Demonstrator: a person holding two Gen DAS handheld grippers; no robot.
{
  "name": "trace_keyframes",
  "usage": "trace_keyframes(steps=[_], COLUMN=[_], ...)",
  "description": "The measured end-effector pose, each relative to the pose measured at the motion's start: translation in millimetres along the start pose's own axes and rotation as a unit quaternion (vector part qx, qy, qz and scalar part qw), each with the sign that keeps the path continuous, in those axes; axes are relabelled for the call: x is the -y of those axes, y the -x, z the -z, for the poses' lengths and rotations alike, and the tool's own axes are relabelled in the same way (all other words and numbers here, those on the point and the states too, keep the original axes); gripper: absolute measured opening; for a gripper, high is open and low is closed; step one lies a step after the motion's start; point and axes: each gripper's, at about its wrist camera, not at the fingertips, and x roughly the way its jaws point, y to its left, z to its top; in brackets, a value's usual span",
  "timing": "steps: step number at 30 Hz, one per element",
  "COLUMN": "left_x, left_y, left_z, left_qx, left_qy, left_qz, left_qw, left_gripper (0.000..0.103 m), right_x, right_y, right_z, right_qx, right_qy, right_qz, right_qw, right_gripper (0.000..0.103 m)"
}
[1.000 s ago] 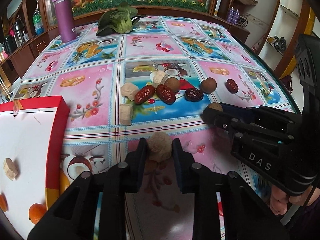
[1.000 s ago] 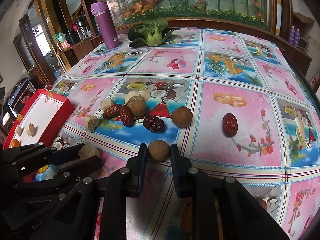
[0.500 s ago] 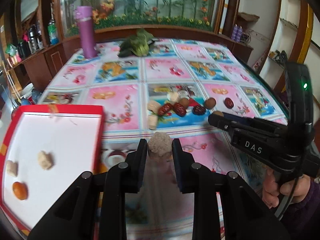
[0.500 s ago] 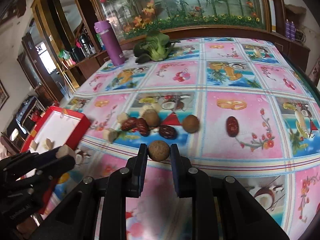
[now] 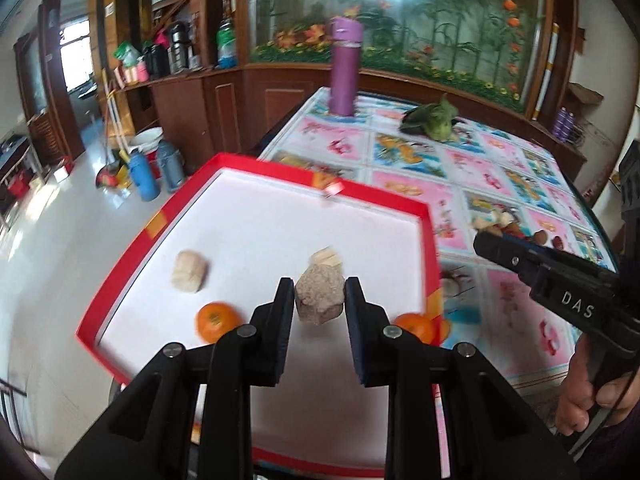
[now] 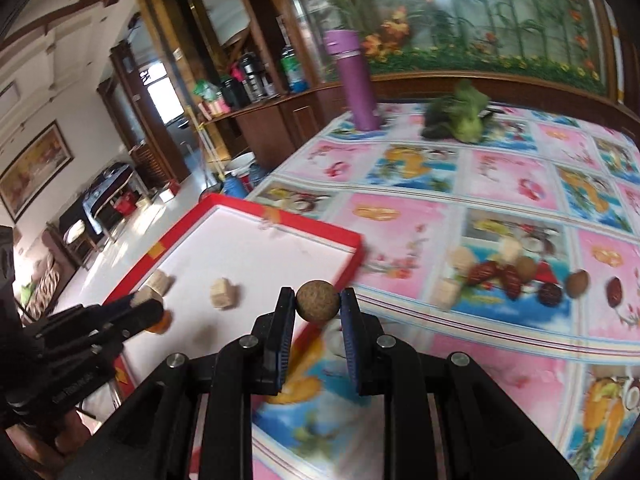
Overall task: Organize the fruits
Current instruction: 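Carry the cake and brown fruit into the white tray and release both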
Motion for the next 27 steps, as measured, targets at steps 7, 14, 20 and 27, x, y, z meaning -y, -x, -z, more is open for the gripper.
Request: trace_keyframes(steps=[7, 14, 20, 27], left_x=[-17, -20, -20, -28], left_y=[-9, -17, -30, -49], left_z=[13, 18, 15, -6], left_qx=[-0.012, -0.021, -0.03, -0.036], left_qy=[0.012, 0.013, 0.011, 0.027], left_qz=[-0.004, -0.002, -0.015, -0.038], left_qw=[0.9998, 0.9997, 0.9994, 0.9983], left_gripper=[0.028, 0.028, 0.028, 0.028], right_x=[-43, -53, -54, -49], right_y=[-40, -66, -79, -86], right_z=[0, 3, 2, -7], right_qx=[-0.031, -0.064, -0.078, -0.074], right_qy=[0.042, 0.054, 0.048, 0.023], right_qz=[-0.007, 0.006, 0.02, 0.02], right_qw=[0.999, 0.996, 0.996, 0.997], right_gripper=[0.021, 0.021, 0.022, 0.022])
